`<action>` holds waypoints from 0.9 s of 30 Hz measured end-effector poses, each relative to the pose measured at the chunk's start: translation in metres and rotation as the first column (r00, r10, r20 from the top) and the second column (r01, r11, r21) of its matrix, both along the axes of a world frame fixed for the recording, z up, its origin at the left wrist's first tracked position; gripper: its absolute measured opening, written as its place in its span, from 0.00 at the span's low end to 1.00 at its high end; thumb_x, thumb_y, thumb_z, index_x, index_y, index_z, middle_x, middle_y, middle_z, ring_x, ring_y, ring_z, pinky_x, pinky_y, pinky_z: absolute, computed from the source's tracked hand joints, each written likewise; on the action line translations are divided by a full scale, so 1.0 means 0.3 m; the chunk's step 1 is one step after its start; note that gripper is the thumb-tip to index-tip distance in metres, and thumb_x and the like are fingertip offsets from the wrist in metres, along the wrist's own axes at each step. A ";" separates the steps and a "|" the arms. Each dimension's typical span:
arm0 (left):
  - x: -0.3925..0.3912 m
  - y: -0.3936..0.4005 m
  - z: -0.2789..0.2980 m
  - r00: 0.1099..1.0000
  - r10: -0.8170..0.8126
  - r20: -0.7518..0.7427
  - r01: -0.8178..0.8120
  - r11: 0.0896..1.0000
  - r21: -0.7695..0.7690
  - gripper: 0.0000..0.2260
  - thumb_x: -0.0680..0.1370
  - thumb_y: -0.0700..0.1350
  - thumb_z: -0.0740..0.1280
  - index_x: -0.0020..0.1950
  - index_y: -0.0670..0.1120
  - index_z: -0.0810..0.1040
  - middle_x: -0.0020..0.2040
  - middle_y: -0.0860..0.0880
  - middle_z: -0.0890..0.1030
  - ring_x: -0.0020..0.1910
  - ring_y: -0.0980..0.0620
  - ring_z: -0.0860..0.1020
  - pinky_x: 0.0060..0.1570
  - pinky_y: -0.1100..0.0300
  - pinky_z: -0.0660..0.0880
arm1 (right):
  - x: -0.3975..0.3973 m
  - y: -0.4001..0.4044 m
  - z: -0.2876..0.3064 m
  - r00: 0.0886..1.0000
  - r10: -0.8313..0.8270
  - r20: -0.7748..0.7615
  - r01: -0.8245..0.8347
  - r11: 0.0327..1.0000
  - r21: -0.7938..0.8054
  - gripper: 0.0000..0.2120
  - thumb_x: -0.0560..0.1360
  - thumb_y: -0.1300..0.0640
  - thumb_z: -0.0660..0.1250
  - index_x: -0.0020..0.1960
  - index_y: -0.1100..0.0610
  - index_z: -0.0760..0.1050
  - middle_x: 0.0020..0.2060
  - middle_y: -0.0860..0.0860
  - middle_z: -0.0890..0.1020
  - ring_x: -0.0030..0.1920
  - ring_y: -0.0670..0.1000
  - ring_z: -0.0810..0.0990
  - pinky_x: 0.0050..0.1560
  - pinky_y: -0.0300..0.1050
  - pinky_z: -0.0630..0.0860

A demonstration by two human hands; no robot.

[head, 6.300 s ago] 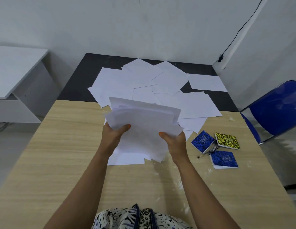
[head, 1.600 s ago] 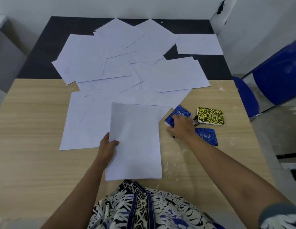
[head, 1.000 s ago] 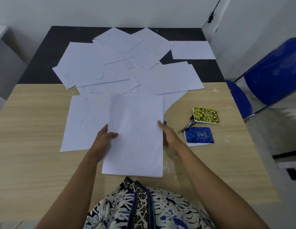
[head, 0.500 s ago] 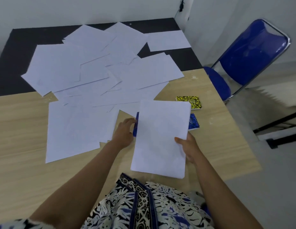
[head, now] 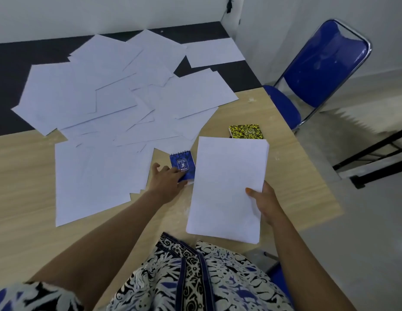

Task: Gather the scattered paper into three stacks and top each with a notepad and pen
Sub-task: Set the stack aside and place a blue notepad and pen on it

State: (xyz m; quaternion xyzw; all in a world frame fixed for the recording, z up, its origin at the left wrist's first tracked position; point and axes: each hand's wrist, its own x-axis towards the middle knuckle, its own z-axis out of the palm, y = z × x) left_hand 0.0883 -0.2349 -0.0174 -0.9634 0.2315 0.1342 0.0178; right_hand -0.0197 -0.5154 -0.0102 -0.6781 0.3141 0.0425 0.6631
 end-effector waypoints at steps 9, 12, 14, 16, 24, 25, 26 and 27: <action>0.074 0.089 0.093 0.900 0.434 0.031 -0.360 0.785 -0.505 0.14 0.83 0.51 0.54 0.50 0.50 0.78 0.35 0.52 0.79 0.44 0.49 0.79 0.63 0.52 0.55 | 0.044 0.046 0.019 0.985 0.168 -0.026 -0.167 0.985 0.044 0.20 0.75 0.68 0.67 0.66 0.58 0.73 0.59 0.54 0.80 0.57 0.54 0.79 0.56 0.46 0.76; 0.138 0.130 0.119 0.854 0.516 -0.064 -0.441 0.655 -0.613 0.13 0.82 0.52 0.58 0.53 0.48 0.80 0.42 0.47 0.83 0.47 0.44 0.79 0.57 0.52 0.66 | 0.065 0.076 0.027 0.967 0.252 -0.049 -0.250 0.968 0.031 0.20 0.75 0.69 0.66 0.66 0.59 0.72 0.59 0.54 0.80 0.55 0.53 0.79 0.50 0.38 0.76; 0.171 0.156 0.136 0.835 0.534 -0.134 -0.478 0.584 -0.656 0.13 0.82 0.51 0.60 0.55 0.47 0.81 0.47 0.45 0.83 0.49 0.42 0.79 0.51 0.52 0.71 | 0.084 0.098 0.030 0.937 0.340 -0.080 -0.340 0.940 0.007 0.21 0.76 0.70 0.65 0.67 0.60 0.71 0.60 0.55 0.79 0.57 0.53 0.78 0.49 0.36 0.75; 0.195 0.178 0.150 0.823 0.539 -0.181 -0.503 0.543 -0.672 0.13 0.81 0.50 0.61 0.57 0.47 0.81 0.51 0.45 0.83 0.50 0.43 0.79 0.47 0.54 0.72 | 0.108 0.129 0.034 0.893 0.435 -0.117 -0.440 0.898 -0.026 0.22 0.76 0.70 0.65 0.68 0.60 0.70 0.60 0.54 0.78 0.57 0.52 0.77 0.49 0.35 0.74; 0.262 0.238 0.159 0.871 0.464 -0.164 -0.449 0.616 -0.647 0.12 0.81 0.50 0.62 0.58 0.48 0.82 0.55 0.49 0.82 0.52 0.48 0.78 0.46 0.59 0.69 | 0.203 0.266 0.013 0.777 0.598 -0.199 -0.620 0.781 -0.076 0.24 0.76 0.70 0.65 0.70 0.59 0.69 0.58 0.50 0.77 0.59 0.53 0.76 0.56 0.41 0.70; 0.266 0.244 0.160 0.877 0.454 -0.157 -0.440 0.628 -0.642 0.12 0.81 0.50 0.62 0.58 0.48 0.82 0.55 0.50 0.82 0.51 0.49 0.77 0.46 0.58 0.70 | 0.215 0.281 0.014 0.771 0.605 -0.199 -0.627 0.776 -0.071 0.24 0.75 0.70 0.65 0.70 0.59 0.68 0.58 0.51 0.76 0.59 0.52 0.76 0.56 0.41 0.70; 0.270 0.249 0.160 0.884 0.440 -0.156 -0.430 0.636 -0.641 0.12 0.81 0.50 0.62 0.57 0.49 0.82 0.54 0.51 0.82 0.51 0.50 0.77 0.48 0.57 0.71 | 0.224 0.292 0.013 0.772 0.603 -0.202 -0.625 0.777 -0.069 0.25 0.75 0.70 0.66 0.70 0.59 0.67 0.59 0.52 0.76 0.58 0.51 0.75 0.56 0.41 0.70; 0.275 0.256 0.158 0.889 0.427 -0.163 -0.424 0.637 -0.644 0.11 0.80 0.50 0.63 0.56 0.49 0.82 0.54 0.52 0.82 0.50 0.50 0.77 0.49 0.56 0.72 | 0.237 0.305 0.011 0.776 0.598 -0.201 -0.620 0.781 -0.070 0.26 0.75 0.70 0.66 0.71 0.60 0.67 0.61 0.53 0.76 0.57 0.51 0.75 0.56 0.41 0.70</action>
